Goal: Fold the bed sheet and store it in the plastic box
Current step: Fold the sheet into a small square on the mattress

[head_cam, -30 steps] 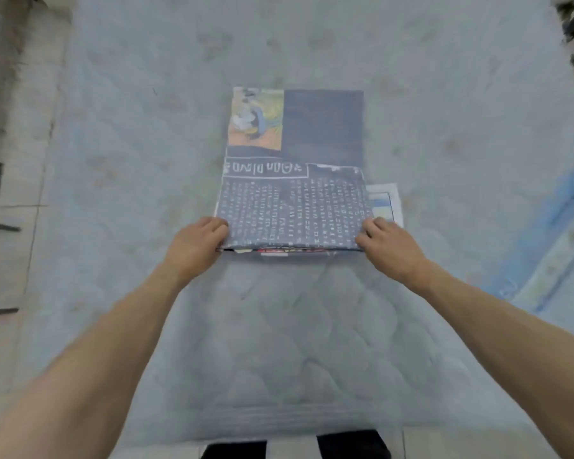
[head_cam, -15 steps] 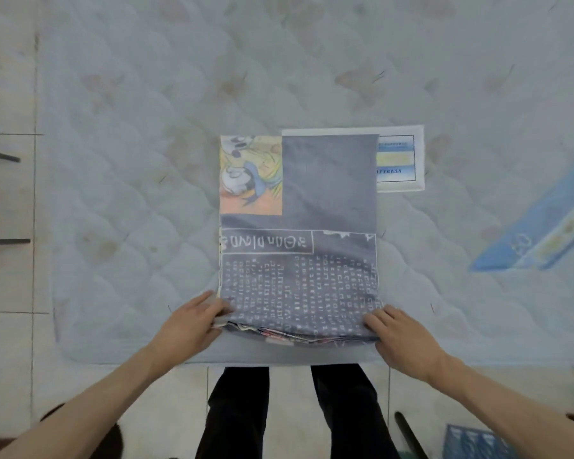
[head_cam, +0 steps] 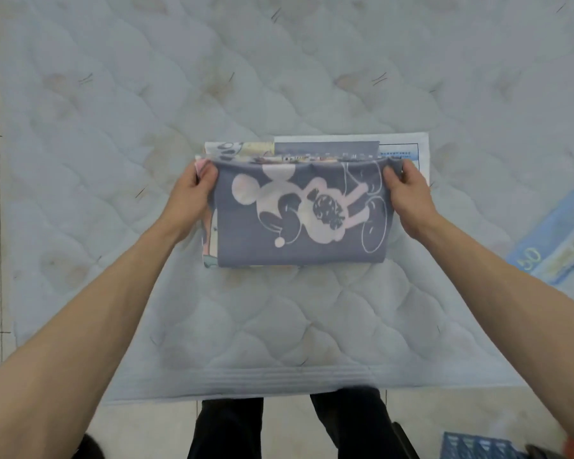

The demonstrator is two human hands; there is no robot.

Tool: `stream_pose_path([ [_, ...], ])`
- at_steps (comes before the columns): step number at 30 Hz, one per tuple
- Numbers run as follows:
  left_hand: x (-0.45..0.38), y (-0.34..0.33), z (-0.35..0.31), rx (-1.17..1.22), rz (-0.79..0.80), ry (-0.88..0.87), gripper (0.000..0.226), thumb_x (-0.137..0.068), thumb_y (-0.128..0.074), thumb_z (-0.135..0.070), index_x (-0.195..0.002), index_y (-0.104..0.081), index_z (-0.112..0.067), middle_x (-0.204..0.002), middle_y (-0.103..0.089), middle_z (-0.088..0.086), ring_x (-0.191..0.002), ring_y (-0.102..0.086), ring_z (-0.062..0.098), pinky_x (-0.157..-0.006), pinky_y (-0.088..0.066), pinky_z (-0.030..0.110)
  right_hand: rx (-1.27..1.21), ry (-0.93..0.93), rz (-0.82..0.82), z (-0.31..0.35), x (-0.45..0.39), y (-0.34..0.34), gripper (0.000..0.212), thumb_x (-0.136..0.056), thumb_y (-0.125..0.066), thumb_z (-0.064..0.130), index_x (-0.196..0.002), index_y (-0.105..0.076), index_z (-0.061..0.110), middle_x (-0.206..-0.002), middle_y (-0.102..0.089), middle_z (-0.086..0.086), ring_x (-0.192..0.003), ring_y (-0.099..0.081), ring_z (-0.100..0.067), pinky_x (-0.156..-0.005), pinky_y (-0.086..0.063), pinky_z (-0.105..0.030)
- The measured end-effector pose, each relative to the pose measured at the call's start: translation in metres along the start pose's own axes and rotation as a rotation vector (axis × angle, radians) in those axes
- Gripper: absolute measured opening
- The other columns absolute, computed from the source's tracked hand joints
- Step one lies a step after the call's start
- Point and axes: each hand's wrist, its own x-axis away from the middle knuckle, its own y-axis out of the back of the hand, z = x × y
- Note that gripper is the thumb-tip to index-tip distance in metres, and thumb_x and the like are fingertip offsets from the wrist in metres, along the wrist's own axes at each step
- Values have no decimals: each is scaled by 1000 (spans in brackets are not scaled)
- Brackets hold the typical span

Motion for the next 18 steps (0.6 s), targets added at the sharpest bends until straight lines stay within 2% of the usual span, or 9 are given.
stream_pose_path([
  [2, -24, -10, 6, 18, -45, -5, 17, -108, -47, -35, -114, -61, -29, -101, -70, -22, -90, -64, -8, -76, -50, 11, 22, 31, -79, -4, -23, -14, 15, -99, -50, 30, -95, -55, 16, -84, -61, 7, -79, -55, -10, -74, -48, -27],
  [4, -42, -16, 16, 1, -96, -14, 24, -108, -45, -35, -123, -60, -24, -111, -68, -13, -94, -62, -6, -81, -50, 13, 83, 94, -135, -11, -42, -26, 12, -99, -47, 32, -95, -52, 21, -83, -57, 10, -77, -51, -8, -73, -44, -27],
  [5, -48, -17, 21, -27, -131, -16, 27, -108, -45, -37, -126, -60, -23, -111, -67, -12, -90, -60, -10, -79, -48, 10, 127, 127, -164, -14, -49, -31, 13, -100, -46, 33, -96, -50, 22, -82, -56, 12, -77, -50, -9, -73, -43, -28],
  [7, -57, -21, 29, -90, -183, -8, 26, -106, -45, -41, -120, -58, -24, -102, -64, -17, -79, -56, -20, -68, -43, 4, 230, 165, -229, -19, -57, -40, 18, -102, -42, 37, -93, -45, 22, -76, -53, 13, -73, -49, -14, -70, -40, -33],
  [11, -57, -23, 29, -234, -261, -36, 18, -104, -43, -49, -104, -50, -33, -83, -59, -17, -70, -54, -21, -57, -38, 5, 351, 175, -387, -23, -56, -52, 21, -104, -32, 42, -100, -44, 25, -76, -56, 9, -70, -53, -20, -61, -32, -31],
  [13, -58, -22, 27, -283, -302, -82, 22, -102, -41, -53, -101, -49, -32, -77, -59, -16, -66, -54, -16, -54, -37, 9, 359, 175, -452, -23, -56, -54, 27, -105, -30, 42, -110, -47, 21, -79, -57, 10, -71, -54, -19, -62, -33, -30],
  [15, -62, -22, 29, -311, -322, -99, 29, -102, -40, -55, -105, -50, -27, -75, -58, -11, -65, -53, -3, -55, -37, 21, 388, 158, -469, -22, -62, -56, 32, -106, -28, 44, -114, -46, 19, -80, -57, 8, -72, -53, -22, -63, -33, -31],
  [17, -68, -23, 35, -341, -345, -101, 36, -103, -38, -54, -110, -52, -22, -82, -61, -6, -72, -53, 11, -58, -31, 34, 463, 134, -465, -22, -69, -59, 34, -105, -28, 45, -111, -45, 17, -77, -55, 2, -71, -50, -27, -63, -31, -33],
  [18, -72, -24, 38, -346, -364, -96, 38, -104, -38, -54, -112, -54, -21, -86, -62, -6, -75, -53, 15, -59, -29, 33, 486, 145, -461, -22, -73, -59, 35, -105, -28, 46, -110, -46, 16, -76, -55, 0, -70, -50, -28, -63, -30, -33],
])
